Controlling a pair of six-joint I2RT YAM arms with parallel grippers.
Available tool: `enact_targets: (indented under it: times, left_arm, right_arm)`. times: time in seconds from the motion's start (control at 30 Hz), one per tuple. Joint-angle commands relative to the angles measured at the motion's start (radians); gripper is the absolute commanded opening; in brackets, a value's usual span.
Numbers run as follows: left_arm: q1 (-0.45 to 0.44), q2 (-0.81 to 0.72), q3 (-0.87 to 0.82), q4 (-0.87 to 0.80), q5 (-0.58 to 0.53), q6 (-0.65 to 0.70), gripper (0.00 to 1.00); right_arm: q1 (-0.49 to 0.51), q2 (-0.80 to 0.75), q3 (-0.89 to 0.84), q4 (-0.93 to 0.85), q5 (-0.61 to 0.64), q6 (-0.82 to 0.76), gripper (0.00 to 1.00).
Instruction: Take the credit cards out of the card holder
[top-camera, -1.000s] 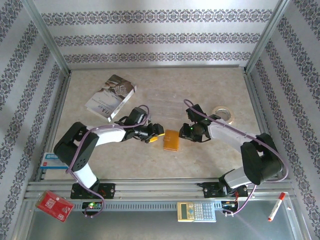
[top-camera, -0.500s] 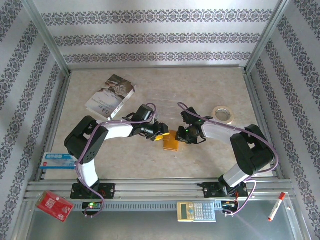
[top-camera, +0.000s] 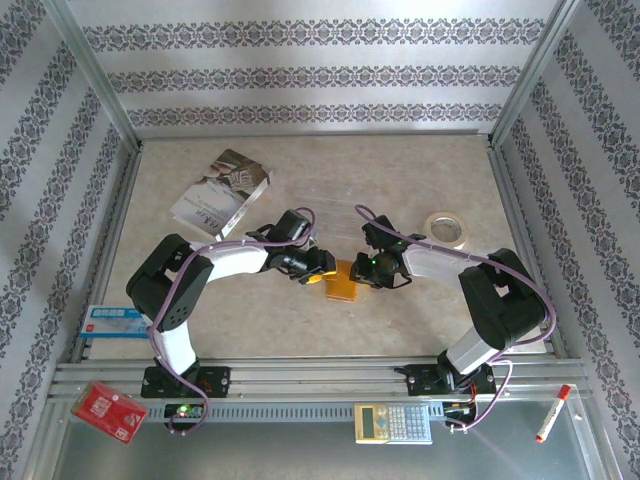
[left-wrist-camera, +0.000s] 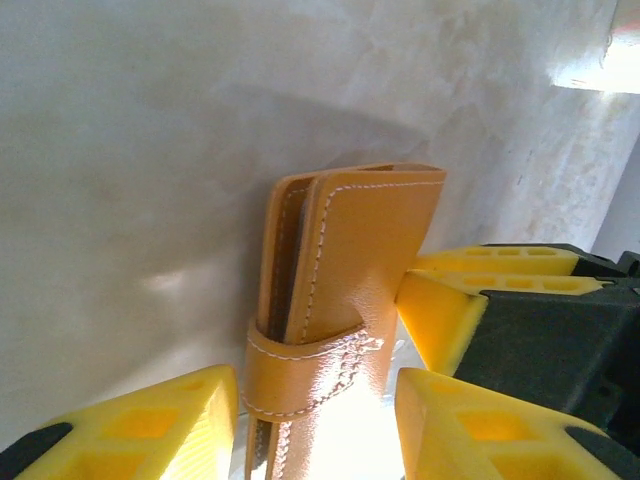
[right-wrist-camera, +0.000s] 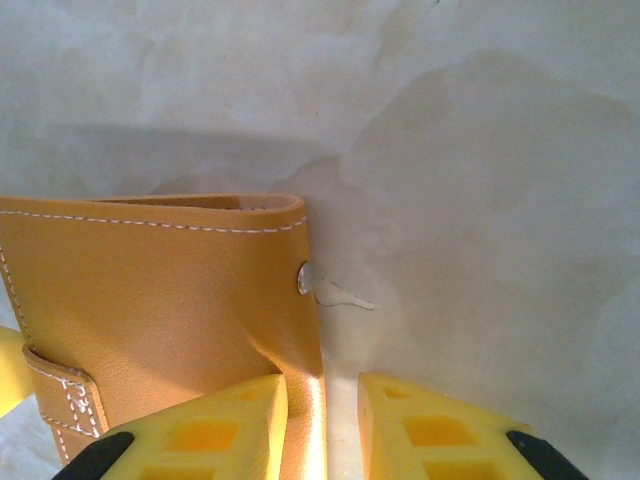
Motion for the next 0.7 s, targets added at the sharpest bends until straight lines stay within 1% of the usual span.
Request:
enact_targets:
  times: [0.0, 0.13, 0.3, 0.47, 0.67]
  left_arm:
    - [-0.016, 0.031, -0.010, 0.048, 0.038, -0.035, 0.44]
    - [-0.018, 0.037, -0.012, 0.024, 0.011, -0.020, 0.44]
    - [-0.029, 0.072, 0.005, 0.044, 0.055, -0.016, 0.44]
    - [-0.028, 0.105, 0.021, 0.120, 0.114, -0.031, 0.42]
    - [-0.027, 0.100, 0.017, 0.139, 0.123, -0.032, 0.34]
  right_arm:
    - [-0.005, 0.026, -0.032, -0.001, 0.019, 0.018, 0.28]
    - [-0.005, 0.014, -0.038, 0.001, 0.021, 0.021, 0.28]
    - [-0.005, 0.008, -0.042, 0.004, 0.019, 0.021, 0.28]
    - [-0.008, -0.003, -0.048, 0.018, 0.009, 0.024, 0.28]
    - [-0.023, -0.037, -0.058, 0.038, -0.012, 0.033, 0.28]
